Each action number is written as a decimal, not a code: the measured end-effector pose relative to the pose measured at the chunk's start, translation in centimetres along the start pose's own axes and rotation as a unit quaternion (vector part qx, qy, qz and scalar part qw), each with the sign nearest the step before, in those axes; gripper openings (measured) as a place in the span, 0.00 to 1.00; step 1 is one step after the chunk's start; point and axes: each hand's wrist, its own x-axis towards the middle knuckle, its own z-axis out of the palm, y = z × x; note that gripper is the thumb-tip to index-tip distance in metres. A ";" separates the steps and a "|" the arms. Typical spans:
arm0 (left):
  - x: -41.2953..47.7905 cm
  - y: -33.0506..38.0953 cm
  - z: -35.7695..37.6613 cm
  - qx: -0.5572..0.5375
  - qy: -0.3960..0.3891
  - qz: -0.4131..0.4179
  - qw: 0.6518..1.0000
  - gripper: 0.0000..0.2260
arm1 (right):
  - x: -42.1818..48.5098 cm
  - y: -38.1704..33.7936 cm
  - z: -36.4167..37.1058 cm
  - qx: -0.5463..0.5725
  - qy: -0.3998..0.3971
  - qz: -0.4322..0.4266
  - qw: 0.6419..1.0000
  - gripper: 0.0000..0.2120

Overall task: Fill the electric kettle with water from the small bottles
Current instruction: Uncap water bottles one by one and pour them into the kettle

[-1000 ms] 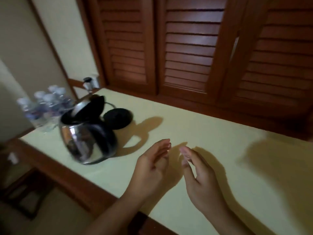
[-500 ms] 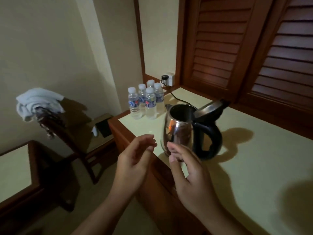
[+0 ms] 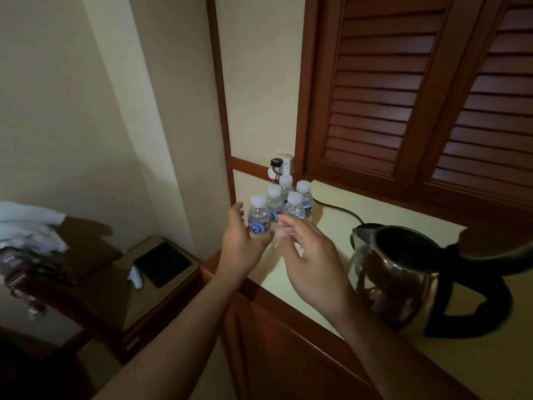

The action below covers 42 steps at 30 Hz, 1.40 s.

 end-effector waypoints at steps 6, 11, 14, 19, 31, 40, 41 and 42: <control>2.6 -1.5 0.3 0.012 -0.030 0.051 0.998 0.28 | 4.8 0.1 2.5 -0.087 0.034 -0.001 0.996 0.16; 1.5 -2.0 -0.4 -0.019 0.010 0.106 0.994 0.22 | 6.6 -0.3 2.6 -0.168 0.073 -0.080 0.980 0.16; -0.9 -0.8 -1.9 -0.060 -0.011 0.154 0.986 0.21 | 6.6 -1.4 2.3 -0.207 0.038 -0.101 0.972 0.23; -3.2 0.8 -5.1 -0.080 -0.089 0.174 0.977 0.24 | 6.2 -4.2 0.2 -0.286 0.015 -0.228 0.930 0.13; -6.1 4.2 -4.6 -0.249 -0.368 0.092 0.891 0.26 | 0.6 -8.1 -7.8 -0.313 -0.145 -0.117 0.931 0.08; -8.2 5.6 -0.6 -0.324 -0.477 0.065 0.815 0.20 | -5.3 -8.1 -12.4 -0.244 -0.079 -0.067 0.964 0.20; -8.5 5.8 -0.2 -0.321 -0.471 0.069 0.819 0.20 | -6.0 -8.1 -12.8 -0.243 -0.054 -0.057 0.967 0.20; -8.7 6.1 0.0 -0.316 -0.465 0.071 0.824 0.20 | -6.8 -7.9 -13.1 -0.245 -0.025 -0.048 0.968 0.20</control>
